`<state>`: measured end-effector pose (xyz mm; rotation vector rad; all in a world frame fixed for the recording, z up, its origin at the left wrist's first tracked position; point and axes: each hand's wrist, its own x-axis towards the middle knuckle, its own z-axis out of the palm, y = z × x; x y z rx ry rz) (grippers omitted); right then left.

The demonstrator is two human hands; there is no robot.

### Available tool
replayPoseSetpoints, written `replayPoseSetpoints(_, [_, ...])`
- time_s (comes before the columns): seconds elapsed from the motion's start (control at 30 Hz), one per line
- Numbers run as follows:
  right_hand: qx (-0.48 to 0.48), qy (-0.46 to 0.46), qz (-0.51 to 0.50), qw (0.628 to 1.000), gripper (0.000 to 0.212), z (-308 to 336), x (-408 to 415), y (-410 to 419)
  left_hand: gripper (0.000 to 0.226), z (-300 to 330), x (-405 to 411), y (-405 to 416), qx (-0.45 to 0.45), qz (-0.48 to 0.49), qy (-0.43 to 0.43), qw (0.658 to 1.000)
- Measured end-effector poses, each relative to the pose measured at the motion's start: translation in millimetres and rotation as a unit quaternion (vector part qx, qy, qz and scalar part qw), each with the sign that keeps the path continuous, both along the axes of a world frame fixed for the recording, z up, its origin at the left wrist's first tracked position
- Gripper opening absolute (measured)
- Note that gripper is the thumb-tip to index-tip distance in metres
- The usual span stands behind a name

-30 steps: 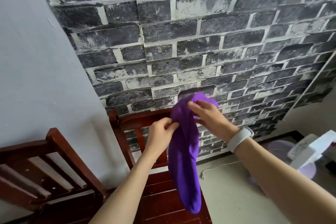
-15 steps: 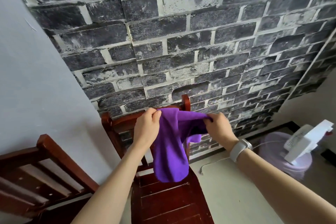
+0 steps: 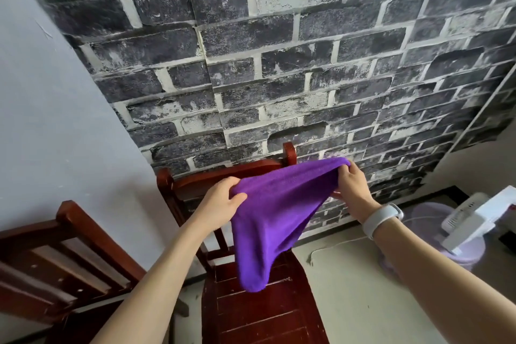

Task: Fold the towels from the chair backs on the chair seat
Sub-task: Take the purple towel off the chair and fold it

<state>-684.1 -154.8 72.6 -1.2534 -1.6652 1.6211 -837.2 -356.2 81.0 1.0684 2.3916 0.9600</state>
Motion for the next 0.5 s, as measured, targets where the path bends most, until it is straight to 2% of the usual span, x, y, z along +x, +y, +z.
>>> replayPoseSetpoints(0.1, [0.073, -0.082, 0.005, 0.994, 0.024, -9, 1, -3, 0.021, -7, 10, 0, -0.009, 0.043, 0.103, 0.994])
replayPoseSetpoints(0.23, [0.136, -0.175, 0.020, 0.975, 0.031, -15, 0, -9, 0.030, -15, 22, 1, -0.060, 0.069, 0.167, 0.982])
replayPoseSetpoints(0.3, [0.151, -0.189, 0.026, 0.970, 0.031, -19, 2, -9, 0.031, -16, 24, 2, -0.061, 0.078, 0.136, 0.986])
replayPoseSetpoints(0.37, [0.150, -0.170, 0.031, 0.973, 0.030, -27, 5, -5, 0.026, -14, 26, 1, -0.030, 0.084, 0.044, 0.995])
replayPoseSetpoints(0.43, [0.112, -0.135, 0.055, 0.983, 0.033, -31, 8, -3, 0.021, -17, 25, 1, -0.005, 0.086, -0.038, 0.996])
replayPoseSetpoints(0.5, [0.039, -0.095, 0.087, 0.991, 0.047, -31, 13, -1, 0.029, -23, 21, -1, 0.004, 0.072, -0.081, 0.994])
